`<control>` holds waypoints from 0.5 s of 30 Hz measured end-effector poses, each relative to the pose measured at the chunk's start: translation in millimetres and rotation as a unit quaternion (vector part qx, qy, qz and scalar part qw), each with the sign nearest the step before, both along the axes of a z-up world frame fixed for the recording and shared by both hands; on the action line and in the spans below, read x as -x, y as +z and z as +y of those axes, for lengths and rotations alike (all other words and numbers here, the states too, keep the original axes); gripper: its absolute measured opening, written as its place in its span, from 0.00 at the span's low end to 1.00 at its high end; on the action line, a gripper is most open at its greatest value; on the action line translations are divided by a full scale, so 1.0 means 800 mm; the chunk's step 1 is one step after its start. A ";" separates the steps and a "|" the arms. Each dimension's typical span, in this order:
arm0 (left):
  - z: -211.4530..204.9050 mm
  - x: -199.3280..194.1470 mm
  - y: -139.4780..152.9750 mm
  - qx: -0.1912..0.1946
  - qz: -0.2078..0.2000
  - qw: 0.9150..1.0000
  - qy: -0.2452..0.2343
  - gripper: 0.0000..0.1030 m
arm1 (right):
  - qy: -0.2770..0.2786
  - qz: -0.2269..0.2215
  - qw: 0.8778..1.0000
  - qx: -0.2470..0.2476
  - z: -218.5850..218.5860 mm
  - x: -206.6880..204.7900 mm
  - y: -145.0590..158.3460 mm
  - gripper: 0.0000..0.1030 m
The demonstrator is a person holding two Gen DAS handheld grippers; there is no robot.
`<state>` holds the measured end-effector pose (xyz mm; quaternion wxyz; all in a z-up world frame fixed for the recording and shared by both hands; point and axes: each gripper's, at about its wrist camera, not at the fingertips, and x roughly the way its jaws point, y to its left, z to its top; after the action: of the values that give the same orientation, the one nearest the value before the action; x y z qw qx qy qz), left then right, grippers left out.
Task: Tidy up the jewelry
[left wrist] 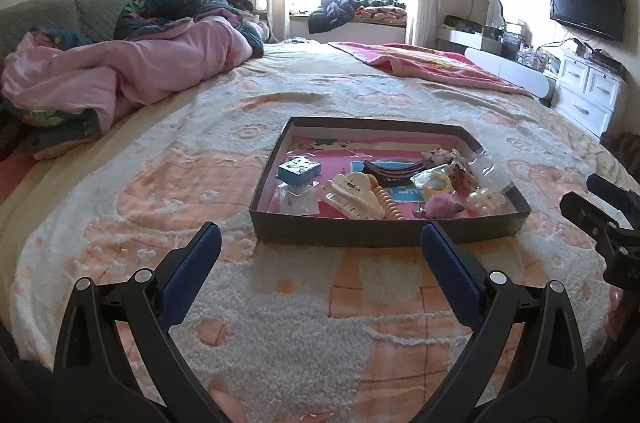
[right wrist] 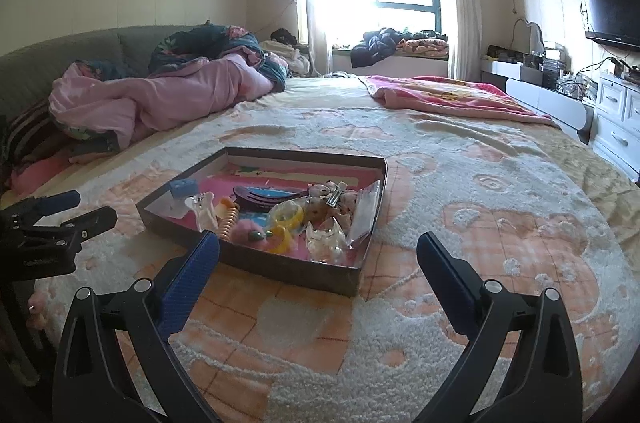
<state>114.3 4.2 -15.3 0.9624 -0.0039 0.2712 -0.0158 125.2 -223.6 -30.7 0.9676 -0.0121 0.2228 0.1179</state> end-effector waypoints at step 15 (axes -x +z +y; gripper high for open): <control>0.001 0.018 -0.001 0.017 -0.052 0.998 -0.007 0.89 | -0.023 -0.045 0.999 -0.012 0.001 0.034 -0.008 0.94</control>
<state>100.2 4.6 -15.8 0.9748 -0.0179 0.2205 -0.0272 97.7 -222.7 -36.8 0.9792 -0.0006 0.1777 0.0982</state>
